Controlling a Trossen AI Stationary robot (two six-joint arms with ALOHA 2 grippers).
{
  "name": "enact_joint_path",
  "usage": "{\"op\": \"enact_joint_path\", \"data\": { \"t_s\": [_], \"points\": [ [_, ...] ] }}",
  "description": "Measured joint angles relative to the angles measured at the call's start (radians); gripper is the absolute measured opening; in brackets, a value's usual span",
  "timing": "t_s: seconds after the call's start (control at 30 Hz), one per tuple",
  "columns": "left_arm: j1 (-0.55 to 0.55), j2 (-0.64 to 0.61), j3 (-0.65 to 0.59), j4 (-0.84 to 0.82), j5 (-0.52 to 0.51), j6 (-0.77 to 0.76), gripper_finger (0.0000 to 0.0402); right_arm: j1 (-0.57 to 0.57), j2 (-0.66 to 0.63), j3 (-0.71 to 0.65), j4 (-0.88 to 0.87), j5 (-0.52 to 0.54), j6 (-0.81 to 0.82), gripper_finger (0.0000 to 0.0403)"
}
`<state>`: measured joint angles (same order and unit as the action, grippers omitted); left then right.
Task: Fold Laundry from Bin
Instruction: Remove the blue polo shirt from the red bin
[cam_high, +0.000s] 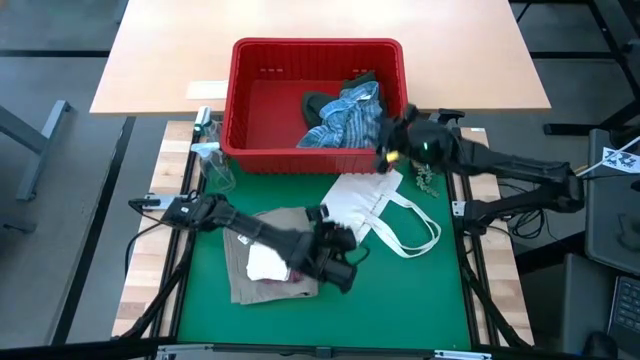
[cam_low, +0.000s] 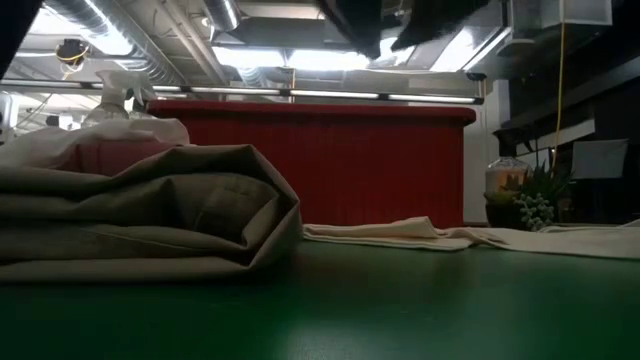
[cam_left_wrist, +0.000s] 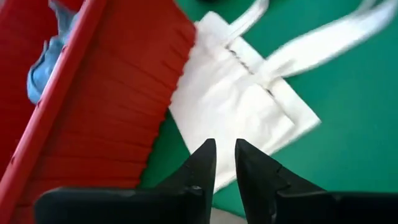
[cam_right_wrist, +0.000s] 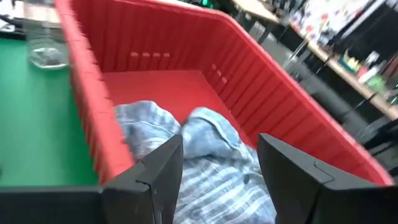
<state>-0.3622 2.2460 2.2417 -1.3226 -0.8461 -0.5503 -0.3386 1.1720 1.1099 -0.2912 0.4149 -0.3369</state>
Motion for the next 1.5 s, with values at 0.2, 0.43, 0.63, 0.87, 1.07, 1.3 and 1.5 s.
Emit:
{"op": "enact_joint_path", "data": {
  "t_s": [0.2,0.43,0.63,0.87,1.07,1.3,1.5],
  "points": [
    [0.102,-0.007,0.002,0.003,0.080,0.010,0.0081,-0.245,0.064,0.000,0.017,-0.182,0.141,0.0207],
    [0.217,-0.063,0.000,-0.032,0.101,0.164,0.0084,-0.386,0.156,0.000,0.015,-0.252,0.157,0.0207],
    [0.306,-0.192,0.001,-0.222,0.089,0.190,0.0084,-0.410,0.199,0.000,0.018,-0.294,0.157,0.0207],
    [0.389,-0.409,-0.172,-0.247,0.151,0.168,0.0073,-0.408,0.201,0.000,0.027,-0.331,0.147,0.0207],
    [0.410,-0.669,-0.548,-0.135,0.183,0.021,0.0050,-0.409,0.201,0.000,0.033,-0.329,0.150,0.0207],
    [0.389,-0.961,-0.988,0.334,0.303,-0.066,0.0037,-0.409,0.201,0.000,0.088,-0.329,0.239,0.0207],
    [0.367,-1.033,-1.175,0.810,0.335,-0.044,0.0037,-0.409,0.201,0.000,0.178,-0.325,0.378,0.0207]
  ]
}}
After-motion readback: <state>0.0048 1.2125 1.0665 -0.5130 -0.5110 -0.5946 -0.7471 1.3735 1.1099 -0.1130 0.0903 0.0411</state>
